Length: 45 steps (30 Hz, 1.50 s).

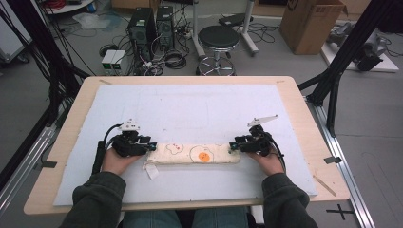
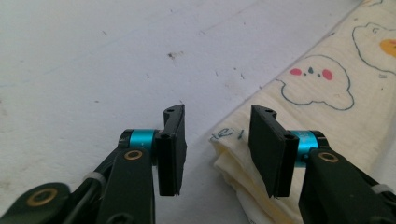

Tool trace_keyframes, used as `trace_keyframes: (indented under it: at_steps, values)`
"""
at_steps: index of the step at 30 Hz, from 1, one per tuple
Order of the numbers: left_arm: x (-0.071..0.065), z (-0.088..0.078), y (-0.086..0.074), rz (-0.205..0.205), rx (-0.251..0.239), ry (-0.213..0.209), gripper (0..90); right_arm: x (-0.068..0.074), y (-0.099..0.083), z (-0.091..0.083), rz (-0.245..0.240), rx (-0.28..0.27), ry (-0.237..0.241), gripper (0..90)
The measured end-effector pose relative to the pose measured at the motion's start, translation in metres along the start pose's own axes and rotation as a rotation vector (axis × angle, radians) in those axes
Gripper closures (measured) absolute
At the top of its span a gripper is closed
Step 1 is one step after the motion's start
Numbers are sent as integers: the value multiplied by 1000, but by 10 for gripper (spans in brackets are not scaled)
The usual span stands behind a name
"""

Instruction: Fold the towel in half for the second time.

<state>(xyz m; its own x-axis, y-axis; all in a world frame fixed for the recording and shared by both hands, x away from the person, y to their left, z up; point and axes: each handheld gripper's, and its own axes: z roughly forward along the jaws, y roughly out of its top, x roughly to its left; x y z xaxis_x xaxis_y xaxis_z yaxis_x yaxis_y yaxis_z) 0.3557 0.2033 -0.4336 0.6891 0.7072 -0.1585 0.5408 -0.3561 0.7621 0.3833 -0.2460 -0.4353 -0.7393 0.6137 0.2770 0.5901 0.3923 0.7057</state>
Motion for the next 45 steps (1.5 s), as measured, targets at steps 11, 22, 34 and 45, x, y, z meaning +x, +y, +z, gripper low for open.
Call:
trace_keyframes:
  at_steps: [11,22,34,45]
  values:
    - [-1,6,-3,5,60,-51,693,3,-1,7,-24,64,28,685]
    - [-4,3,-2,39,50,-36,830,5,0,6,-51,63,33,804]
    - [4,3,9,6,-15,29,837,2,20,1,-80,29,-21,804]
    - [18,15,27,-33,-46,86,837,-15,36,5,-50,-18,-60,804]
